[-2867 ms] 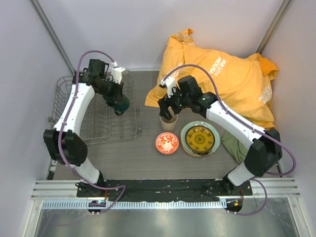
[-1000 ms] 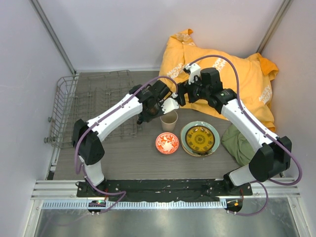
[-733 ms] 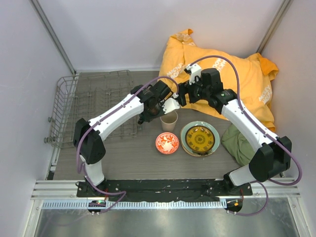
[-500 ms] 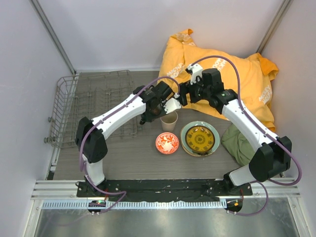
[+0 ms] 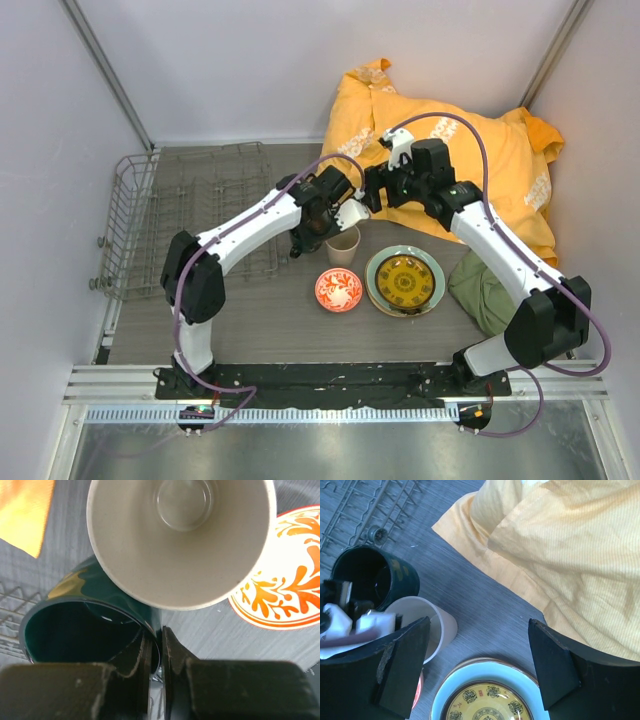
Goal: Unload the mixed dishes from the dish rack
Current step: Place the cup at the center of the board.
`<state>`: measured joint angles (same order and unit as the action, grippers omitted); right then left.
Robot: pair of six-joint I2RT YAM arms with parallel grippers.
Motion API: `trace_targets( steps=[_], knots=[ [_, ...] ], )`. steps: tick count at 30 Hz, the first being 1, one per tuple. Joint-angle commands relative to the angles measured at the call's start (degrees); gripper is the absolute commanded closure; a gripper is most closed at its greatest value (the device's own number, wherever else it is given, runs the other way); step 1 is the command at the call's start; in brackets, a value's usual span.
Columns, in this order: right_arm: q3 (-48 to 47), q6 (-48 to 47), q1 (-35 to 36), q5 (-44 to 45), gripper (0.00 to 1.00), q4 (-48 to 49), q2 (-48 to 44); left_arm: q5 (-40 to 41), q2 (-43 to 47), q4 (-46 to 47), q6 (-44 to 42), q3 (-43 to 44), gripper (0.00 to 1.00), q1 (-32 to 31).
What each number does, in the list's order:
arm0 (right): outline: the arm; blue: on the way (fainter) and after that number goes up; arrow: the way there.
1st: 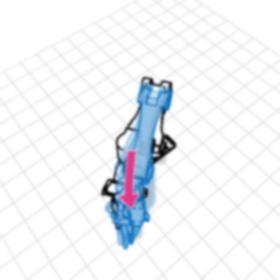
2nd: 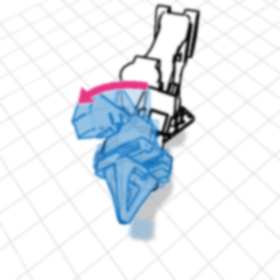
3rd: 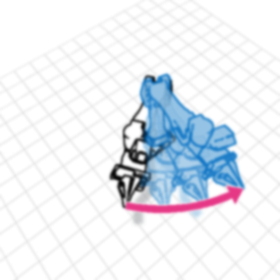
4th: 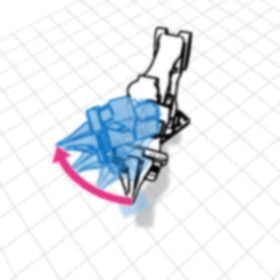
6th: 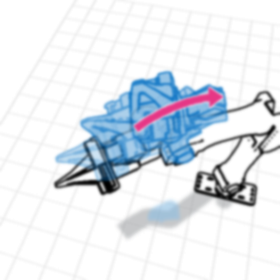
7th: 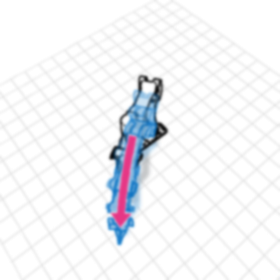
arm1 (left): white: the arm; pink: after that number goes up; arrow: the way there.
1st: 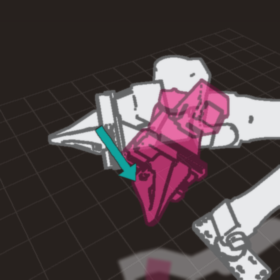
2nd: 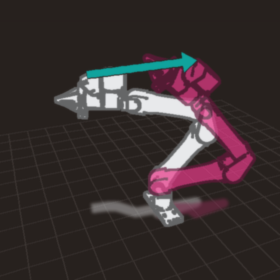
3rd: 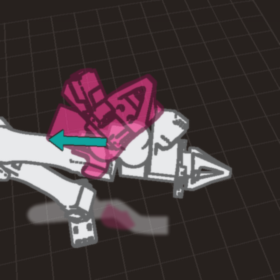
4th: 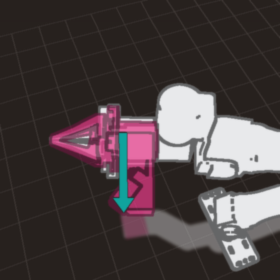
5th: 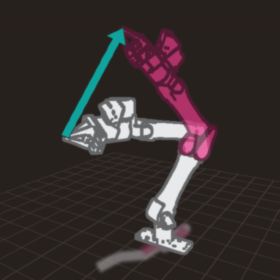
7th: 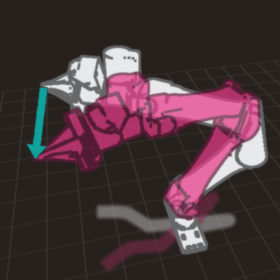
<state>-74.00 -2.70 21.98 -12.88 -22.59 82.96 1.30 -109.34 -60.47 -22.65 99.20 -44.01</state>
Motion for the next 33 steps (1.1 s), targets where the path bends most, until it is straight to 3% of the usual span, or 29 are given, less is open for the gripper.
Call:
trace_targets(
  steps=[1, 33],
  knots=[
    [-0.18, -0.20, 1.49, -5.04, 0.14, 1.93, -3.42, -0.86, -1.05, 5.09, 3.23, 0.21, 1.00, 2.00],
    [0.43, -0.38, 1.31, -5.57, 0.14, 1.93, -3.86, -5.61, -2.37, 8.08, 6.22, -3.92, 1.00, 4.72]
  ],
)
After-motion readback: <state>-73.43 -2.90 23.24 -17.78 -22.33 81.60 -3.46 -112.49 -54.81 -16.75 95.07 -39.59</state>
